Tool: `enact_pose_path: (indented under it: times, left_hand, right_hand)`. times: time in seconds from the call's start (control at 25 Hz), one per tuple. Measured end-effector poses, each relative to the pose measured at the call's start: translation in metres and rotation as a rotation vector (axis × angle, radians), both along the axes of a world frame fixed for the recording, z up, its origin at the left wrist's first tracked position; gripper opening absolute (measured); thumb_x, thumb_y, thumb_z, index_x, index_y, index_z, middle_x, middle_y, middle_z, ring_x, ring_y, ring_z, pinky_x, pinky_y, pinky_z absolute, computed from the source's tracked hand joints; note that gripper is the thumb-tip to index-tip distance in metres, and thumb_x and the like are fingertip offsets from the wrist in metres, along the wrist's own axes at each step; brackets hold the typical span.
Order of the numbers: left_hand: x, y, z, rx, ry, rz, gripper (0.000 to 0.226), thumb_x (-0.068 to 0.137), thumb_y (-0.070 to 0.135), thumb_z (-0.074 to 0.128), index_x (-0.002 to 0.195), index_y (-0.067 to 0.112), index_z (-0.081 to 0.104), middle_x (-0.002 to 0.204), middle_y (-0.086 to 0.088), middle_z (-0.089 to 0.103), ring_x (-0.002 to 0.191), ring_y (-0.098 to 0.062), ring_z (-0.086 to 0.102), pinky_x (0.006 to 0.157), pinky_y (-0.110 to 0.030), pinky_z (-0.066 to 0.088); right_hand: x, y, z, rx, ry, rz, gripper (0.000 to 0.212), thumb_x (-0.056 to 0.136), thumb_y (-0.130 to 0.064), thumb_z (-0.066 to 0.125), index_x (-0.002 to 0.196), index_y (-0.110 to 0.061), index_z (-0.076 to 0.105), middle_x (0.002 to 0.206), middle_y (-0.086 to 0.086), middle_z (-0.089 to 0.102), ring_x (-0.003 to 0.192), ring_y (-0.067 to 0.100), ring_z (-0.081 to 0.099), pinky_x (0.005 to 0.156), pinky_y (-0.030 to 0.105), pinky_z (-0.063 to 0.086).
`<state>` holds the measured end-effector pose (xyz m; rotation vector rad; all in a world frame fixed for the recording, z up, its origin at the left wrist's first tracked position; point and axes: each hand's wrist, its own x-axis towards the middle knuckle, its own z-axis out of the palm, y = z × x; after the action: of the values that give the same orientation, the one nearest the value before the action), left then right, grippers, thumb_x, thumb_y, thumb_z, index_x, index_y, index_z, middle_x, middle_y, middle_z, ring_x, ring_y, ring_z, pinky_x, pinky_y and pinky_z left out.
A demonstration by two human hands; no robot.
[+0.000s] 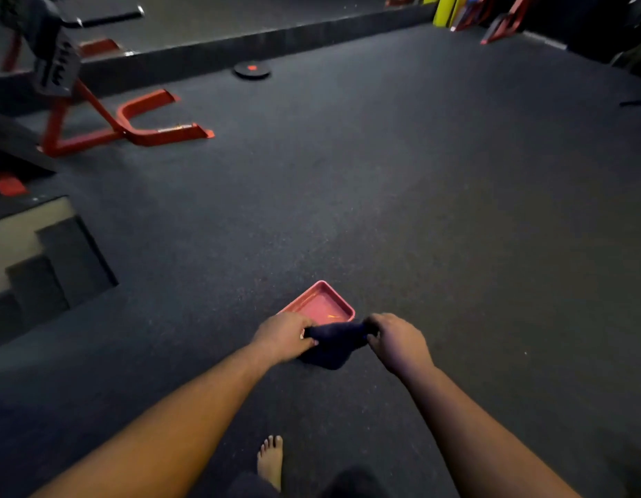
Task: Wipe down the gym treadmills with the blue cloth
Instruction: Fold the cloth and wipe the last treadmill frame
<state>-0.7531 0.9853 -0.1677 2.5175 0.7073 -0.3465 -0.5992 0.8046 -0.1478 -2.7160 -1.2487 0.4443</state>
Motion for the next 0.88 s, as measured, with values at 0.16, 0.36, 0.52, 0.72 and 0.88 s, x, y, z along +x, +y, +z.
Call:
enact_pose_path:
  times: [0.16, 0.36, 0.52, 0.72, 0.88]
  left_hand:
    - [0.050, 0.029, -0.036, -0.083, 0.094, 0.008, 0.025, 0.089, 0.045, 0.064, 0.108, 0.028, 0.065, 0.105, 0.002, 0.070, 0.097, -0.023, 0.066, 0.078, -0.036, 0.053]
    - [0.120, 0.040, -0.106, -0.181, 0.221, 0.091, 0.025, 0.092, 0.041, 0.061, 0.112, 0.027, 0.063, 0.109, 0.000, 0.069, 0.098, -0.021, 0.065, 0.081, -0.037, 0.054]
    - [0.181, 0.056, -0.170, -0.226, 0.283, 0.217, 0.034, 0.094, 0.040, 0.058, 0.128, 0.033, 0.058, 0.118, 0.002, 0.067, 0.105, -0.019, 0.064, 0.088, -0.039, 0.054]
    - [0.240, 0.115, -0.251, -0.211, 0.239, 0.336, 0.041, 0.094, 0.038, 0.058, 0.134, 0.035, 0.057, 0.123, 0.001, 0.068, 0.110, -0.022, 0.064, 0.089, -0.034, 0.052]
    - [0.273, 0.159, -0.331, -0.177, 0.172, 0.411, 0.044, 0.097, 0.033, 0.056, 0.140, 0.037, 0.052, 0.128, 0.002, 0.065, 0.113, -0.022, 0.063, 0.092, -0.037, 0.052]
  right_hand:
    - [0.055, 0.038, -0.035, -0.108, 0.079, 0.021, 0.023, 0.091, -0.035, 0.058, 0.114, -0.035, 0.061, 0.109, -0.006, 0.060, 0.104, 0.019, 0.062, 0.079, 0.035, 0.051]
    - [0.139, 0.082, -0.107, -0.208, 0.182, 0.075, 0.021, 0.094, -0.029, 0.057, 0.114, -0.029, 0.061, 0.113, -0.004, 0.057, 0.103, 0.020, 0.062, 0.080, 0.035, 0.051]
    - [0.207, 0.124, -0.178, -0.273, 0.252, 0.074, 0.024, 0.093, -0.023, 0.056, 0.115, -0.028, 0.064, 0.117, -0.001, 0.060, 0.105, 0.023, 0.064, 0.084, 0.038, 0.053]
    - [0.270, 0.191, -0.266, -0.240, 0.297, 0.030, 0.026, 0.090, -0.014, 0.055, 0.113, -0.021, 0.065, 0.115, 0.006, 0.060, 0.103, 0.031, 0.064, 0.083, 0.038, 0.050]
    - [0.302, 0.236, -0.348, -0.172, 0.336, -0.037, 0.028, 0.088, -0.009, 0.060, 0.113, -0.019, 0.066, 0.115, 0.006, 0.059, 0.102, 0.029, 0.063, 0.087, 0.037, 0.050]
